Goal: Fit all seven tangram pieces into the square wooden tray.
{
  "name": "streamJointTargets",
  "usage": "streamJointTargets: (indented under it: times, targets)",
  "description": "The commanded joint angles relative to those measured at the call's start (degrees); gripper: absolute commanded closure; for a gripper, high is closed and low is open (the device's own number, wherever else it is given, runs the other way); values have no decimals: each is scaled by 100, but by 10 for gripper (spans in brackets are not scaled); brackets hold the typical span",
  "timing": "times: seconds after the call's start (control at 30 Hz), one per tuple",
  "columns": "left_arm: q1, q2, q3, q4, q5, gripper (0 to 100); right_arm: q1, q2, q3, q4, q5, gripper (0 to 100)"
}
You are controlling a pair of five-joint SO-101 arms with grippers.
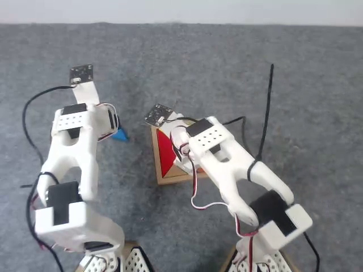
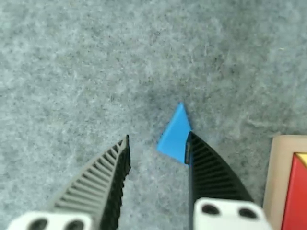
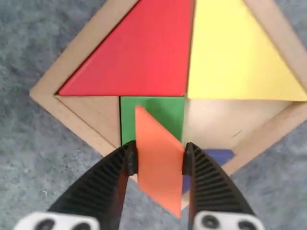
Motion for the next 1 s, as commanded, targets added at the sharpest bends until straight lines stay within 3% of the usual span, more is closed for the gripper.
streamJointTargets:
  times: [0.0,0.13,0.33,0.47,0.67,0.8,0.97]
  targets:
    - [-18,-53,-277,35,-44,815,-145,-585,0,180,62,780]
    - [-18,-53,-277,35,-44,815,-435,-716,0,418,70,712]
    - [-26,-53,-277,35,-44,815,-409,-734,9,558,105,709]
    - [-26,-53,-277,35,-44,815,-242,-866,352,743,914,708]
    - [-193,-53,-356,26,18,815,-22,-2413,2470,-637,2303,707]
    - [-299,-53,-365,35,123,815,-22,-3143,3402,-1701,2444,707]
    - [-378,-53,-391,26,141,815,-40,-2844,3622,-2185,2593,707]
